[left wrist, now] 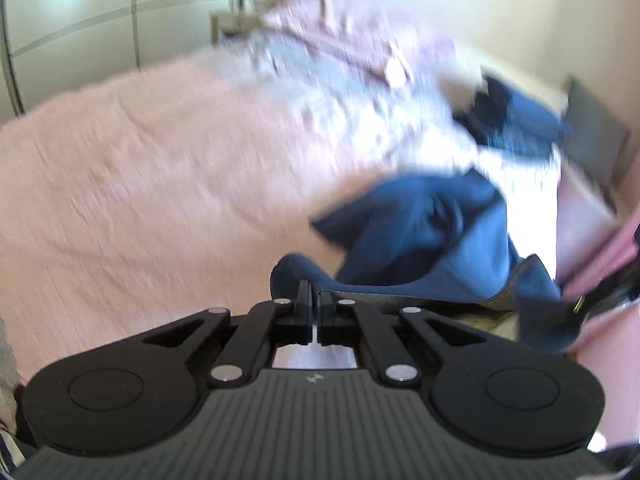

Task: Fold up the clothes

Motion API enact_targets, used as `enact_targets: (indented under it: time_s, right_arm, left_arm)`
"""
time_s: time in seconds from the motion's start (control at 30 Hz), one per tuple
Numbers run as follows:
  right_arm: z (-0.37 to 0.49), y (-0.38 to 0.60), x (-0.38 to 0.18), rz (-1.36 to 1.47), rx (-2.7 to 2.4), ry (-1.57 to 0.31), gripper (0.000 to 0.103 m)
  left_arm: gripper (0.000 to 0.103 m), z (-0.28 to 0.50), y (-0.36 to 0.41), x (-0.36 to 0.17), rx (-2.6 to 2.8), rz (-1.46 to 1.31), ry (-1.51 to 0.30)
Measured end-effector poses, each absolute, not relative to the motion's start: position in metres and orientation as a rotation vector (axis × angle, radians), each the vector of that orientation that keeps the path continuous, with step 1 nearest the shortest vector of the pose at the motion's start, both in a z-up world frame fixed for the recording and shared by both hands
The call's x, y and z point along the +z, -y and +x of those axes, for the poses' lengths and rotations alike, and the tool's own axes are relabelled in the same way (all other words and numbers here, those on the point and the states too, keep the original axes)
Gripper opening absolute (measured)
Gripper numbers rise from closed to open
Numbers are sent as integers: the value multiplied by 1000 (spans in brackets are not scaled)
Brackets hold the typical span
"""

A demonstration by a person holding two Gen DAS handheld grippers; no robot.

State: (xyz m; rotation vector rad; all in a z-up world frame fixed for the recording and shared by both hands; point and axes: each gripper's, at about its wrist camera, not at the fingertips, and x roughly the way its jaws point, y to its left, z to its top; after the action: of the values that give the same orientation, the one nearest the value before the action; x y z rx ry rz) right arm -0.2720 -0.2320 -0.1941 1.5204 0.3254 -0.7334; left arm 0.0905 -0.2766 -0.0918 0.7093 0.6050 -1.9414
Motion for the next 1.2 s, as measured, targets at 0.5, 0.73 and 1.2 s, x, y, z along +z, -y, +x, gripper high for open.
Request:
enact_targets:
  time_s: [0.5,0.73,1.2]
  right_arm:
    - [-114,381,131,820,-259,-139,2]
    - [-45,404,161,769,43,-133,2]
    - [-159,592,13,858,249,-562,2]
  left_arm:
    - [0,193,240,167,-1640,269,-106]
    - [0,157,170,246,-1432,336,67]
    - [0,-245,260,88,-1517,655,-349]
